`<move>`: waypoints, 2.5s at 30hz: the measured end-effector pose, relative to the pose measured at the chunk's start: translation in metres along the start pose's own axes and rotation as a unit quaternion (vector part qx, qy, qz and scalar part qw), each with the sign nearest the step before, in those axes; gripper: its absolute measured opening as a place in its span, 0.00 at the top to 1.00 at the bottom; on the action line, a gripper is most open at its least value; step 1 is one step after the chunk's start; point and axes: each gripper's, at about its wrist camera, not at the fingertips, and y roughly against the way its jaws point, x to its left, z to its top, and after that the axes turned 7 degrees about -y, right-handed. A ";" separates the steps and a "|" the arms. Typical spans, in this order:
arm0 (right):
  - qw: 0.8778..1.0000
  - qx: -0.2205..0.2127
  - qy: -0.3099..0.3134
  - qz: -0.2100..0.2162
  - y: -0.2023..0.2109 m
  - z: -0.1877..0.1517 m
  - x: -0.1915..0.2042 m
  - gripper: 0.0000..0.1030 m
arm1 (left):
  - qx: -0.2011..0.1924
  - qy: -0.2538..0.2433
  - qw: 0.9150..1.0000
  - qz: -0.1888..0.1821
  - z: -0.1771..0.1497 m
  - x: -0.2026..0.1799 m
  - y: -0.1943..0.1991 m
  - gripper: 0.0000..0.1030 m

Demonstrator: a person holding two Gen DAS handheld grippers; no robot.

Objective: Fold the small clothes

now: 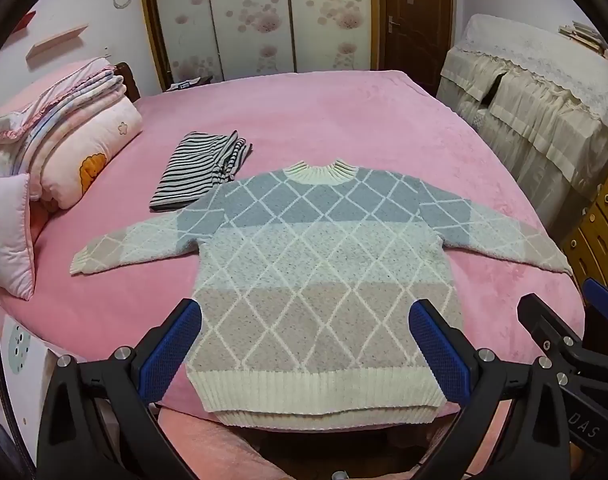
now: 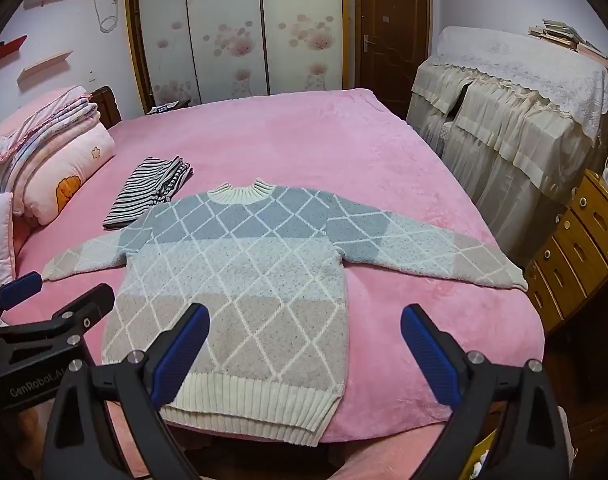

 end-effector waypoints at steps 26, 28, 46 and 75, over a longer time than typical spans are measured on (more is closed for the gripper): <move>1.000 -0.003 -0.003 0.008 0.004 -0.005 0.002 0.06 | 0.012 0.000 1.000 -0.015 -0.004 -0.003 -0.001 0.03; 1.000 -0.003 -0.003 0.008 0.004 -0.005 0.002 0.06 | 0.009 0.001 1.000 -0.016 -0.005 -0.004 0.000 0.03; 1.000 0.006 -0.003 0.018 0.007 -0.017 0.008 0.06 | 0.028 0.003 0.999 -0.017 -0.012 -0.001 -0.001 0.03; 1.000 0.010 -0.004 0.020 0.003 -0.015 0.005 0.06 | 0.028 0.005 0.999 -0.022 -0.010 0.000 -0.006 0.03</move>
